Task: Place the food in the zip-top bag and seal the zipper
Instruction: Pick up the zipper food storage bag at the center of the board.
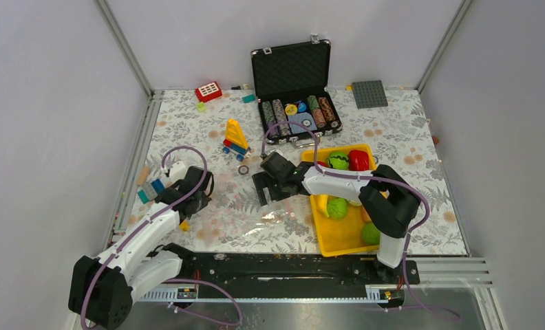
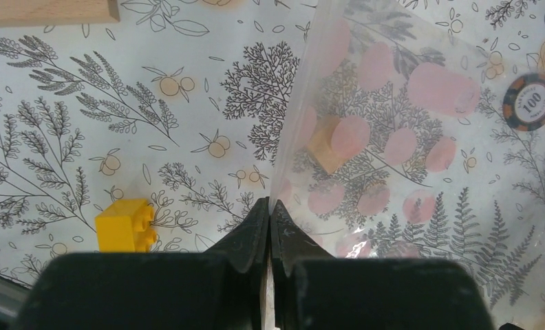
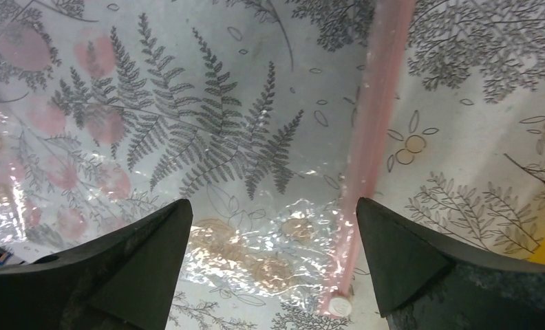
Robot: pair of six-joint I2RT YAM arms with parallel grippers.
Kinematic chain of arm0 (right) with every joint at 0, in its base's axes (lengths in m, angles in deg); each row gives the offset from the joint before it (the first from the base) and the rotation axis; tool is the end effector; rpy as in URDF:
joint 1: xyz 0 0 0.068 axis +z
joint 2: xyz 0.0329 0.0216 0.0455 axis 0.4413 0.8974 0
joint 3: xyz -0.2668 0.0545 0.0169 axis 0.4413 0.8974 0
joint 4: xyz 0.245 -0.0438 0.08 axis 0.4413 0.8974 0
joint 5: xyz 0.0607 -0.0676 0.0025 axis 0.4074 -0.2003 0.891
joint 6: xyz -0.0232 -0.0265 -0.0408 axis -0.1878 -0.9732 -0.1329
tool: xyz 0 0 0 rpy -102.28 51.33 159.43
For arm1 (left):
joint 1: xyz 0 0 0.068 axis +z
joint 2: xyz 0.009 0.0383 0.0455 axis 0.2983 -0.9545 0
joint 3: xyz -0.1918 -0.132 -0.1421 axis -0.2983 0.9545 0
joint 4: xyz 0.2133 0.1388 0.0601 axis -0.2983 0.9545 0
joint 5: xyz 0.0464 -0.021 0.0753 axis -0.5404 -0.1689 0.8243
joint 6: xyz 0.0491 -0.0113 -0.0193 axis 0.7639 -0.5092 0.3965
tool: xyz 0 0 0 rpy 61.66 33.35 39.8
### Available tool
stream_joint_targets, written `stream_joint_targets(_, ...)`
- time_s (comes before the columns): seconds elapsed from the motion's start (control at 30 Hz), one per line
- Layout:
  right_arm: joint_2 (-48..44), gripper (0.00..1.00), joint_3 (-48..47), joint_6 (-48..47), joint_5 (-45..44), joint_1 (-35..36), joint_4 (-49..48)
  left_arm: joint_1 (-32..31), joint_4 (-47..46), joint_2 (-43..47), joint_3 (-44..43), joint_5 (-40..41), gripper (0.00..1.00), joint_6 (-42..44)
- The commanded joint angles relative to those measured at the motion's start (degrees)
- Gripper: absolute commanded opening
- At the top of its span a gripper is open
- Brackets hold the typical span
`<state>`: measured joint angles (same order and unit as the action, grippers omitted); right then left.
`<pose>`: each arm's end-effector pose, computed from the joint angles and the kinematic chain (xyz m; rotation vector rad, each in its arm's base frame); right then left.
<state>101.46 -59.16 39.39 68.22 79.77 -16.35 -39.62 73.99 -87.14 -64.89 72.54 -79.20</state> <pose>0.2313 0.3085 0.1792 -0.5459 2.4982 0.4752 0.1603 -0.0481 0.1983 -0.7806 2.3497 0.0967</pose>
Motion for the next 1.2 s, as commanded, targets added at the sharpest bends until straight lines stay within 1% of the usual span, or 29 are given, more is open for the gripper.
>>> stream_joint_targets(0.0, 0.26, 0.96, -1.98, 0.79, 3.6, 0.38, -1.41, -0.09, -2.86, 0.12, 0.45, -1.33, 0.0, 0.09)
stream_joint_targets(0.2, -1.24, 0.95, -1.24, 0.75, 2.96, 0.4, -2.23, -0.14, -2.88, -0.41, 0.6, -1.58, 0.0, -0.13)
stream_joint_targets(0.37, -0.98, 0.96, -1.85, -0.18, -5.71, 0.3, 0.32, -0.13, -2.73, 0.11, 1.04, -1.13, 0.0, -0.03)
stream_joint_targets(0.5, -0.65, 0.96, -1.94, -0.82, -8.14, 0.23, 0.53, -0.13, -2.64, 0.42, 1.23, -0.87, 0.0, -0.17)
stream_joint_targets(0.7, 1.1, 0.96, -2.24, -0.42, -5.59, 0.21, 0.48, -0.11, -2.7, 0.02, 1.16, -0.56, 0.0, -0.19)
stream_joint_targets(0.83, 1.82, 0.96, -1.91, -0.2, -6.69, 0.21, 0.62, -0.15, -2.7, -0.02, 1.14, -0.57, 0.0, -0.23)
stream_joint_targets(1.0, 1.91, 0.96, -1.81, -0.11, -5.63, 0.21, 0.62, -0.09, -2.7, -0.1, 1.18, -0.66, 0.0, -0.48)
stream_joint_targets(1.17, 0.79, 0.95, -1.24, 0.11, -2.42, 0.23, 0.24, -0.14, -2.7, -0.18, 1.22, -0.63, 0.0, -0.72)
